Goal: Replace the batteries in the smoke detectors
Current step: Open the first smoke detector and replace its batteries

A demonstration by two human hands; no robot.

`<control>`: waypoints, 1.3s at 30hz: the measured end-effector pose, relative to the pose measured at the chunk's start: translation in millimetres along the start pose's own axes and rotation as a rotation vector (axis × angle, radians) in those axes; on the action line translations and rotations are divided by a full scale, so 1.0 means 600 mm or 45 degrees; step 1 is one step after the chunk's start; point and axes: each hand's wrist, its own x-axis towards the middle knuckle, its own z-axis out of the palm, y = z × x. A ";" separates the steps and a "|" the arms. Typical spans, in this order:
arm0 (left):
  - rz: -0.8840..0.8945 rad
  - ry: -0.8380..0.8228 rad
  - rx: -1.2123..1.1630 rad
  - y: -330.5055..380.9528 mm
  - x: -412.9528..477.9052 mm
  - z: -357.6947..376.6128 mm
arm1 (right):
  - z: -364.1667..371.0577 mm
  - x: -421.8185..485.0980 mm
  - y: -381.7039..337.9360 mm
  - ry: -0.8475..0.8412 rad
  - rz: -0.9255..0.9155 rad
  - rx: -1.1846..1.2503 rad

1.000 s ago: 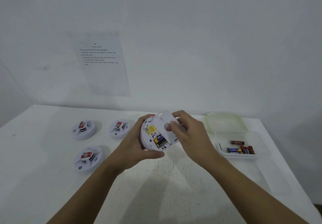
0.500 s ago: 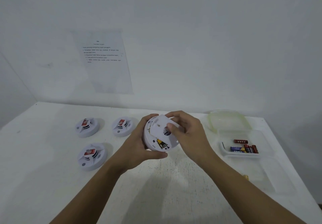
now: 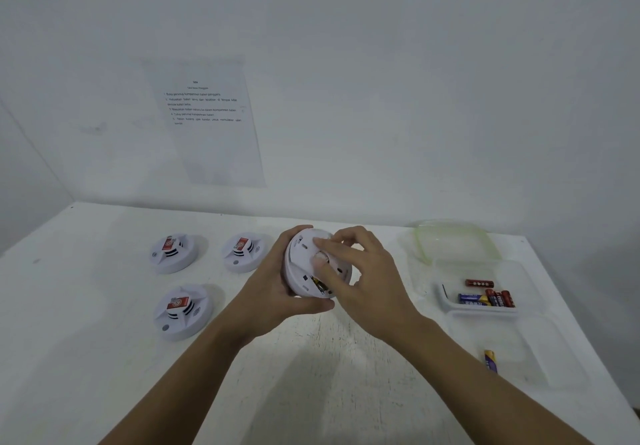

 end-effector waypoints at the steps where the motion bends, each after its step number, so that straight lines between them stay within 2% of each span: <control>1: 0.006 0.007 0.003 -0.001 0.000 -0.001 | -0.004 0.000 0.000 -0.041 0.003 -0.015; 9: 0.036 0.017 -0.006 -0.003 0.005 0.001 | -0.018 0.014 -0.004 -0.056 -0.032 -0.113; 15: 0.071 0.001 -0.087 -0.004 0.012 -0.001 | -0.014 0.025 -0.008 -0.024 -0.005 -0.005; 22: 0.067 0.030 0.009 -0.006 0.018 -0.002 | -0.023 0.037 -0.012 -0.008 0.098 -0.031; 27: 0.057 0.031 0.011 -0.005 0.025 0.000 | -0.032 0.046 -0.014 -0.012 0.181 0.129; 33: 0.078 0.029 -0.012 0.004 0.028 0.004 | -0.022 0.048 -0.010 0.038 0.247 0.146; 39: 0.094 0.004 -0.057 0.018 0.029 -0.002 | -0.027 0.045 -0.012 0.092 0.072 0.045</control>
